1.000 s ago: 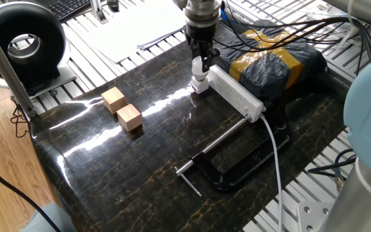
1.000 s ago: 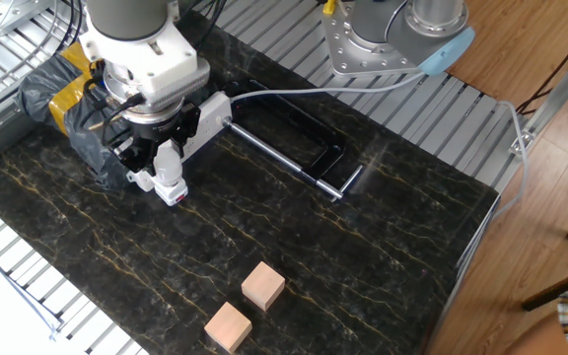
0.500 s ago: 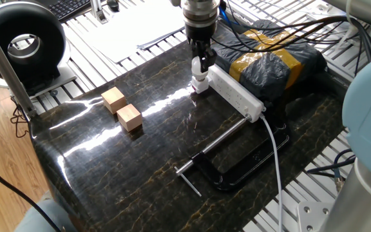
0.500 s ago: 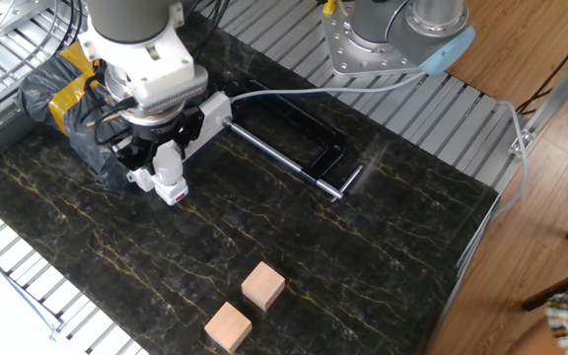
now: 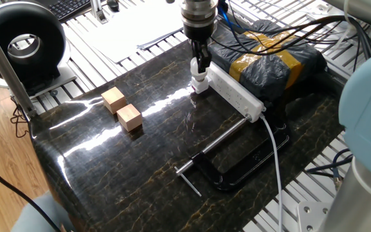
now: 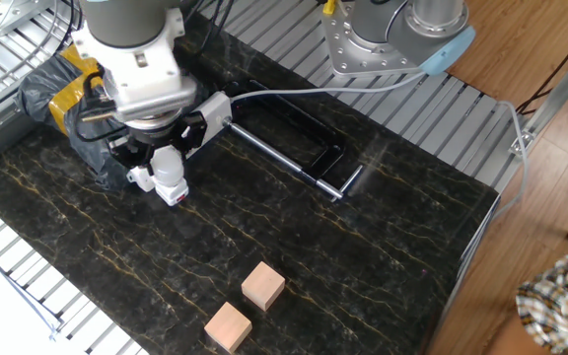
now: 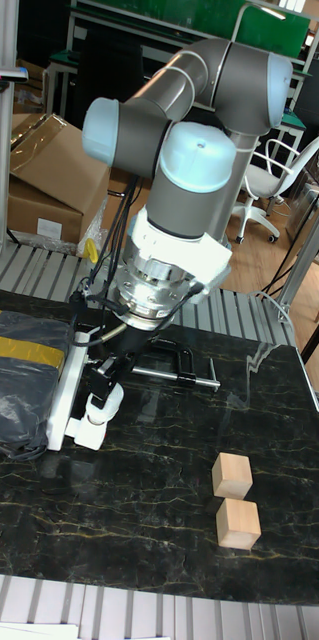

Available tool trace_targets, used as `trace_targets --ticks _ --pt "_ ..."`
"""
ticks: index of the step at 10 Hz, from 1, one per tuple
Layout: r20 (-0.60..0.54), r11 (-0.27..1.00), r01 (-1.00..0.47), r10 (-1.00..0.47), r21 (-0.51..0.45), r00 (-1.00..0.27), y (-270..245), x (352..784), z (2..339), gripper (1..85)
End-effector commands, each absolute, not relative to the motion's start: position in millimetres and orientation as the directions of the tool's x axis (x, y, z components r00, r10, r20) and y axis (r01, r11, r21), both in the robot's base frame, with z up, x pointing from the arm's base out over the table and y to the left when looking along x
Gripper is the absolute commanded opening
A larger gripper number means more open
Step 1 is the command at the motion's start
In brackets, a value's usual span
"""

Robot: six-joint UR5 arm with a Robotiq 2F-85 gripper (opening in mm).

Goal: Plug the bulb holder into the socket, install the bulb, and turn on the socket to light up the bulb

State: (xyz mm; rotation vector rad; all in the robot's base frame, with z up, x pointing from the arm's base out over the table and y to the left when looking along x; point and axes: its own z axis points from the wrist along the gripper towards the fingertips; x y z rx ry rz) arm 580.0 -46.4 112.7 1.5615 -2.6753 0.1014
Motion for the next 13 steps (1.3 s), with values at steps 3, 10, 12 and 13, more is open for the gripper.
trace_targets --ticks 3,10,12,13 --pt "0.054 0.711 -0.702 -0.7 -0.035 -0.712 -48 583 111 1.3" --pt "0.019 0.872 -0.486 -0.485 -0.063 -0.874 -44 589 118 1.3" --pt "0.02 0.899 -0.435 -0.435 -0.049 -0.9 -41 585 119 1.3" --pt "0.019 0.908 -0.417 -0.417 -0.047 -0.909 -41 585 119 1.3"
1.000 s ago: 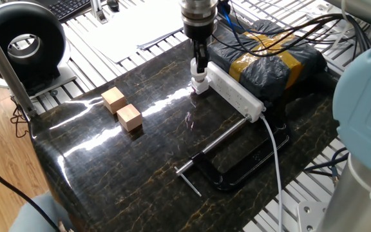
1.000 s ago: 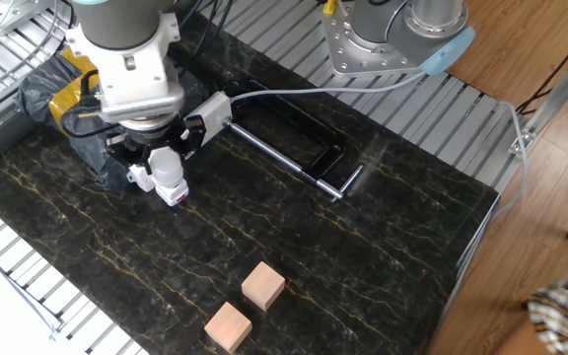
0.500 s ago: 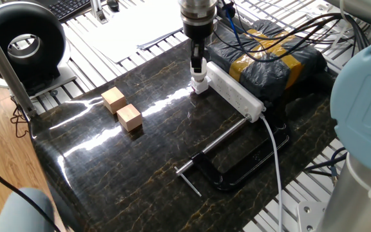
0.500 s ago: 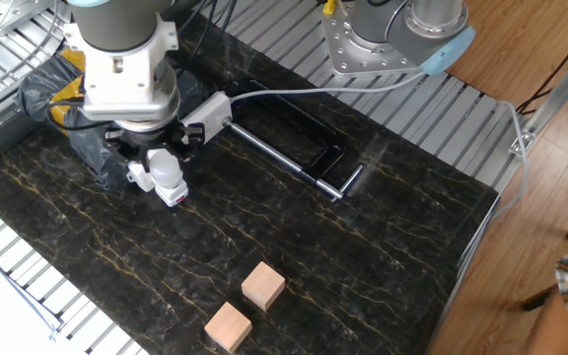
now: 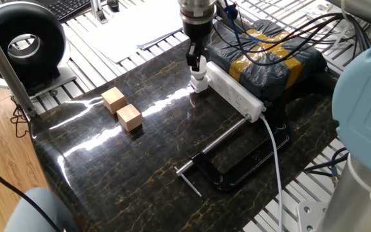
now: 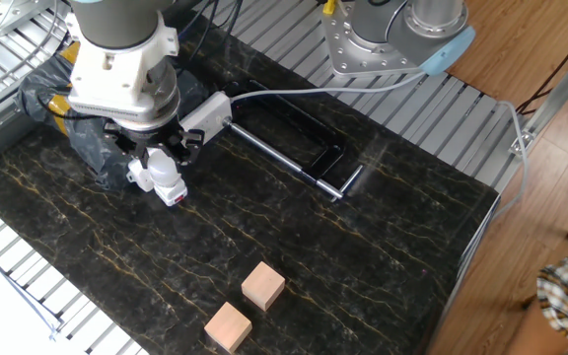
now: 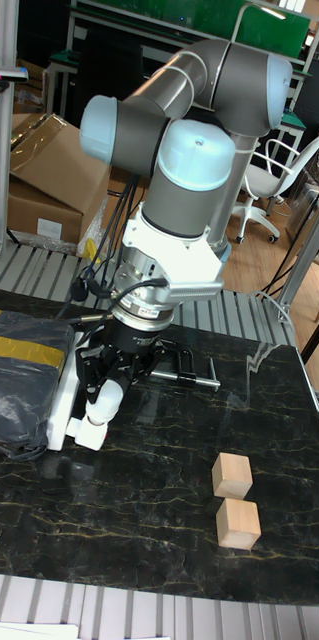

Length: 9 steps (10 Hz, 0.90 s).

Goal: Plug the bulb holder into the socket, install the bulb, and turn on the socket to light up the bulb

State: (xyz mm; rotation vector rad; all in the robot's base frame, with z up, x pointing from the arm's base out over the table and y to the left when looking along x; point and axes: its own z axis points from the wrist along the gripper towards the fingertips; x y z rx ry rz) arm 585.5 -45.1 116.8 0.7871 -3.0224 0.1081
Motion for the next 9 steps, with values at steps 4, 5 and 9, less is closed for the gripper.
trace_targets --ticks 4,5,9 --pt "0.026 0.941 -0.332 -0.331 -0.06 -0.943 -48 584 114 1.7" --pt "0.031 0.955 -0.291 -0.29 -0.059 -0.957 -43 582 116 1.7" --pt "0.042 0.986 -0.158 -0.155 -0.061 -0.987 -42 577 116 1.3"
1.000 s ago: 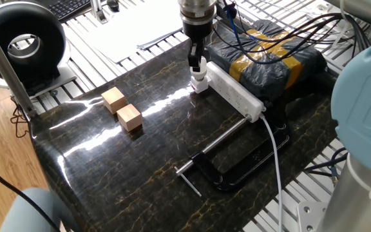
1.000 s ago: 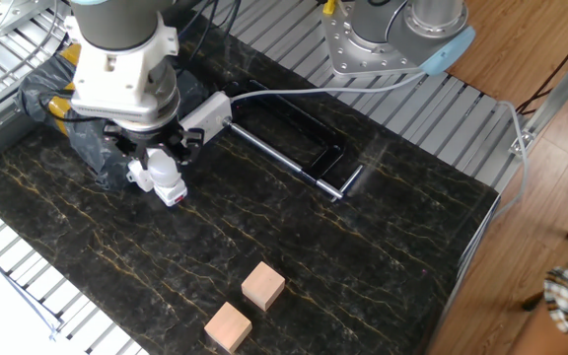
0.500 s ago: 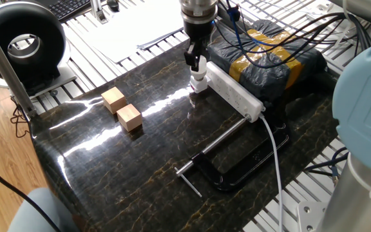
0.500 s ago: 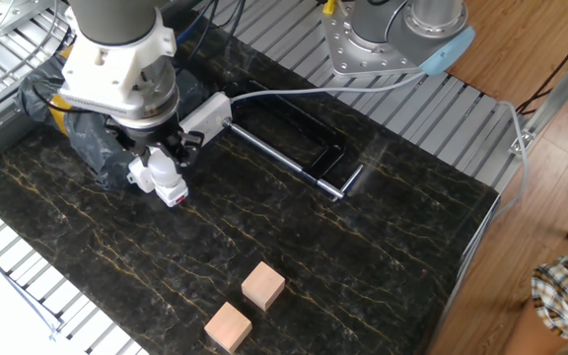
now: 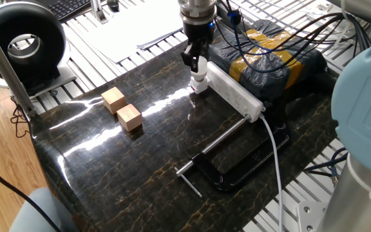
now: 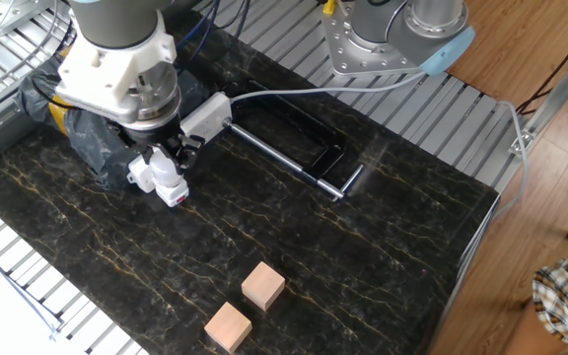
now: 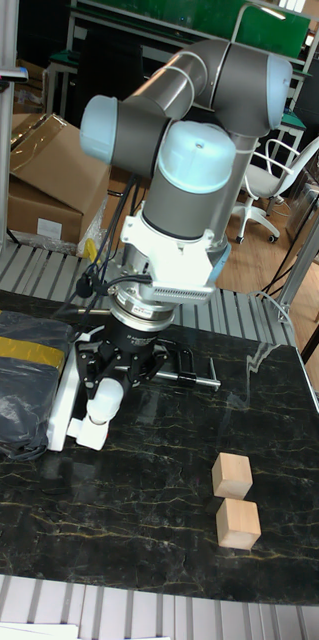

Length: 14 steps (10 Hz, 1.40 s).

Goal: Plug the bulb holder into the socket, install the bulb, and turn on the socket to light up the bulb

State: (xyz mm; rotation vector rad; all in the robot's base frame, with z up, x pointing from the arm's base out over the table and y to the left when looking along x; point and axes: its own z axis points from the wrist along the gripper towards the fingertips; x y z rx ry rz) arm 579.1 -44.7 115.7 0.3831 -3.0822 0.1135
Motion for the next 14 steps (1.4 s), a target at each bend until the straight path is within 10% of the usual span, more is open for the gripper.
trace_targets --ticks 1,14 --pt "0.039 0.989 -0.132 -0.13 -0.062 -0.991 -45 578 114 1.3" --pt "0.009 0.995 0.081 0.081 -0.055 -0.997 -42 589 111 11.3"
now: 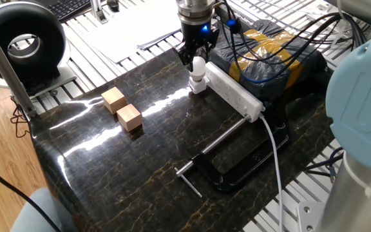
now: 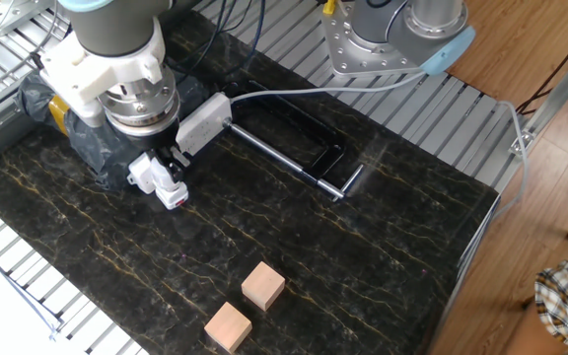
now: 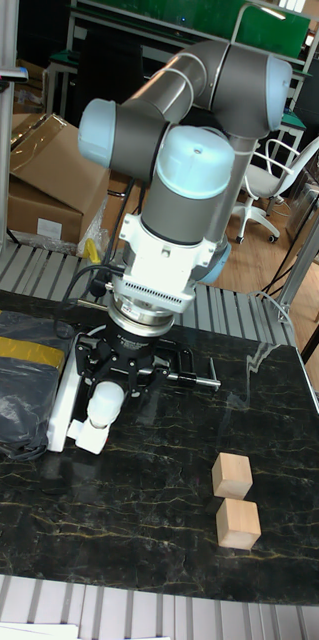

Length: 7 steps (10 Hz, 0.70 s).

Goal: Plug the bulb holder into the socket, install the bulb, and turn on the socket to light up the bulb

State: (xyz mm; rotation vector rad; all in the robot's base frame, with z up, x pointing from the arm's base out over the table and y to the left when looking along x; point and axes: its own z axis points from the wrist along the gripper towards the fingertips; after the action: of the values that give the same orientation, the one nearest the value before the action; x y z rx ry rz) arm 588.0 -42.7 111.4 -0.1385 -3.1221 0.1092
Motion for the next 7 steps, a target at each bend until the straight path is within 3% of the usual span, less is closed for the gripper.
trace_targets --ticks 1,3,7 --pt "0.017 0.997 0.052 0.052 -0.051 -0.998 -42.3 585.9 112.1 19.3" --pt "0.0 0.997 -0.001 -0.001 -0.074 -1.0 -47.2 589.8 115.9 45.3" --pt "0.008 0.994 -0.041 -0.04 -0.103 -0.999 -48.8 590.5 120.8 57.3"
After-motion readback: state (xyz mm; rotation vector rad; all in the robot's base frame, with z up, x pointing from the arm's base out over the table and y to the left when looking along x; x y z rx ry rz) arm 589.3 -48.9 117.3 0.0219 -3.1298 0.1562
